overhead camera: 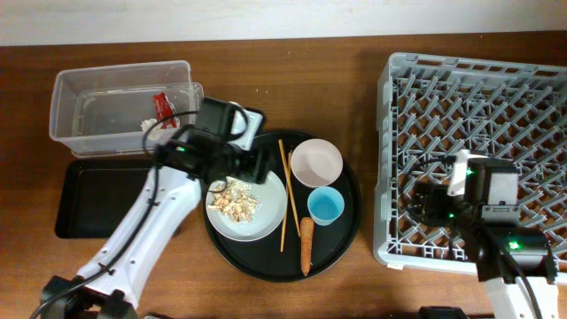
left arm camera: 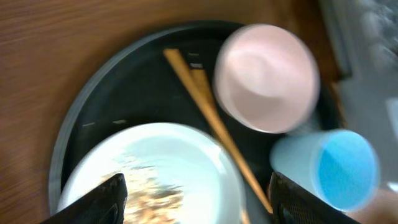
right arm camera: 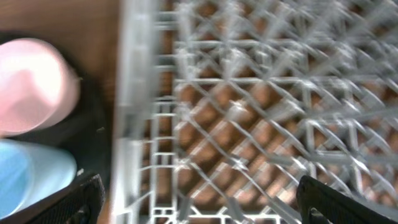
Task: Sort waste into correct bins and load items into the dishwasher rack
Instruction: 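Drop the wrapper and tissue into the clear plastic bin, then grasp the blue cup with the left gripper and lift it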
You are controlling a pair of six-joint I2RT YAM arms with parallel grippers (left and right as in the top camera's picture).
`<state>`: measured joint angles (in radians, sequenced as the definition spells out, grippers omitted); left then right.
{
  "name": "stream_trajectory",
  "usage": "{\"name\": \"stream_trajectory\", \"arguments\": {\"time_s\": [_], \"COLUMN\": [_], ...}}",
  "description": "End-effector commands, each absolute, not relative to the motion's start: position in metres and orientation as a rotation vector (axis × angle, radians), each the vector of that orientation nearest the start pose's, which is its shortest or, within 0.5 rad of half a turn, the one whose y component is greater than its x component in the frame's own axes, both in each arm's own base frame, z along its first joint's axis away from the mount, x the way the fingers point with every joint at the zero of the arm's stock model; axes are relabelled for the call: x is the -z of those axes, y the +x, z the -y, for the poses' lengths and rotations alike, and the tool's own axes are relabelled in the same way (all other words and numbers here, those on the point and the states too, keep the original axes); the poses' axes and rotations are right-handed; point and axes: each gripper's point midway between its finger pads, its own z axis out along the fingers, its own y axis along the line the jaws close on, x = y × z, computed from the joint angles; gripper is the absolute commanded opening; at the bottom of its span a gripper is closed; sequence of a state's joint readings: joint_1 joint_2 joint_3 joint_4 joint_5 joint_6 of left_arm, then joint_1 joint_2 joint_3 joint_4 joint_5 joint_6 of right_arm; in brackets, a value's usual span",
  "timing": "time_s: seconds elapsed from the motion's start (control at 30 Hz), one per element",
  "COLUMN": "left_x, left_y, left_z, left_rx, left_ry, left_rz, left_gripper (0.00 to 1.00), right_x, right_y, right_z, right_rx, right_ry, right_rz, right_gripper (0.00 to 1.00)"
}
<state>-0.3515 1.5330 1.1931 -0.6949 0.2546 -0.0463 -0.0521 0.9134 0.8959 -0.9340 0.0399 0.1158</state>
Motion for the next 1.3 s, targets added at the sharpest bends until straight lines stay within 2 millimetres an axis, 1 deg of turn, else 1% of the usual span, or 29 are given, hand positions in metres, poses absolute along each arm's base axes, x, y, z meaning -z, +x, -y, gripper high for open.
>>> {"name": "stream_trajectory", "arguments": {"time_s": [0.0, 0.03, 0.07, 0.13, 0.17, 0.23, 0.3, 0.33, 0.4, 0.43, 0.47, 0.5, 0.53, 0.6, 0.63, 0.67, 0.7, 0.73, 0.8, 0.87, 0.9, 0.93, 0.97, 1.0, 1.07, 1.1, 1.17, 1.2, 1.27], "left_x": [-0.143, -0.136, -0.127, -0.104, -0.090, -0.070, -0.060, -0.055, -0.046, -0.046, -0.050, -0.054, -0.068, -0.104, -0.135, -0.157, -0.178, -0.197, -0.219, -0.239, -0.242, -0.244, -0.248, -0.251, -0.250, -0.245, -0.242, -0.245, -0.246], "left_y": [0.317, 0.310, 0.304, 0.295, 0.289, 0.280, 0.278, 0.279, 0.277, 0.278, 0.280, 0.282, 0.285, 0.295, 0.309, 0.319, 0.330, 0.336, 0.338, 0.345, 0.345, 0.343, 0.340, 0.338, 0.333, 0.329, 0.323, 0.319, 0.314], "left_z": [0.222, 0.235, 0.243, 0.260, 0.270, 0.284, 0.289, 0.290, 0.288, 0.289, 0.290, 0.292, 0.295, 0.298, 0.291, 0.279, 0.263, 0.250, 0.239, 0.220, 0.218, 0.221, 0.225, 0.228, 0.237, 0.246, 0.254, 0.259, 0.266], "left_rx": [0.528, 0.538, 0.541, 0.545, 0.544, 0.543, 0.542, 0.540, 0.532, 0.533, 0.536, 0.538, 0.542, 0.553, 0.558, 0.565, 0.618, 0.788, 1.106, 1.375, 1.427, 1.484, 1.533, 1.587, 1.632, 1.650, 1.674, 1.704, 1.718], "left_ry": [0.707, 0.758, 0.796, 0.867, 0.909, 0.974, 0.993, 0.992, 0.995, 0.995, 0.992, 0.992, 0.990, 0.972, 0.918, 0.860, 0.778, 0.712, 0.642, 0.558, 0.548, 0.557, 0.569, 0.582, 0.610, 0.633, 0.657, 0.678, 0.708], "left_rz": [-2.551, -2.557, -2.574, -2.611, -2.631, -2.654, -2.662, -2.673, -2.699, -2.696, -2.689, -2.682, -2.671, -2.632, -2.596, -2.575, -2.547, -2.518, -2.459, -2.370, -2.352, -2.333, -2.311, -2.287, -2.283, -2.296, -2.304, -2.289, -2.281], "left_gripper": [0.73, 0.72, 0.72, 0.71, 0.69, 0.65, 0.50, 0.38, 0.09, 0.04, 0.01, 0.00, 0.00, 0.00, 0.00, 0.00, 0.00, 0.00, 0.00, 0.00, 0.00, 0.00, 0.00, 0.00, 0.00, 0.00, 0.00, 0.00, 0.00], "right_x": [-0.177, -0.174, -0.173, -0.173, -0.173, -0.173, -0.173, -0.173, -0.173, -0.173, -0.173, -0.173, -0.173, -0.173, -0.173, -0.174, -0.181, -0.196, -0.218, -0.238, -0.242, -0.248, -0.247, -0.244, -0.241, -0.242, -0.249, -0.252, -0.254], "right_y": [0.226, 0.218, 0.217, 0.216, 0.216, 0.216, 0.216, 0.216, 0.216, 0.216, 0.216, 0.216, 0.216, 0.216, 0.217, 0.221, 0.237, 0.254, 0.270, 0.278, 0.279, 0.277, 0.279, 0.280, 0.280, 0.278, 0.275, 0.273, 0.268], "right_z": [0.071, 0.082, 0.084, 0.086, 0.086, 0.086, 0.086, 0.086, 0.086, 0.086, 0.086, 0.086, 0.086, 0.086, 0.086, 0.079, 0.057, 0.027, -0.011, -0.053, -0.063, -0.082, -0.091, -0.107, -0.136, -0.152, -0.170, -0.178, -0.187], "right_rx": [0.156, 0.166, 0.145, 0.144, 0.144, 0.144, 0.144, 0.144, 0.145, 0.144, 0.145, 0.145, 0.145, 0.145, 0.142, 0.091, -0.061, -0.259, -0.514, -0.889, -1.013, -1.188, -1.276, -1.379, -1.480, -1.501, -1.490, -1.486, -1.496], "right_ry": [0.583, 0.656, 0.681, 0.691, 0.691, 0.691, 0.691, 0.691, 0.691, 0.691, 0.691, 0.691, 0.691, 0.691, 0.690, 0.651, 0.476, 0.268, 0.039, -0.136, -0.176, -0.306, -0.338, -0.398, -0.546, -0.633, -0.755, -0.805, -0.850], "right_rz": [-2.496, -2.499, -2.497, -2.495, -2.494, -2.494, -2.494, -2.495, -2.495, -2.495, -2.494, -2.495, -2.494, -2.494, -2.494, -2.494, -2.479, -2.413, -2.292, -2.162, -2.122, -2.035, -2.013, -1.990, -1.935, -1.901, -1.828, -1.798, -1.776], "right_gripper": [0.98, 0.98, 0.98, 0.98, 0.98, 0.98, 0.98, 0.98, 0.98, 0.98, 0.98, 0.98, 0.99, 0.98, 0.98, 0.98, 0.98, 0.98, 0.98, 0.98, 0.98, 0.98, 0.98, 0.98, 0.98, 0.98, 0.98, 0.98, 0.99]}}
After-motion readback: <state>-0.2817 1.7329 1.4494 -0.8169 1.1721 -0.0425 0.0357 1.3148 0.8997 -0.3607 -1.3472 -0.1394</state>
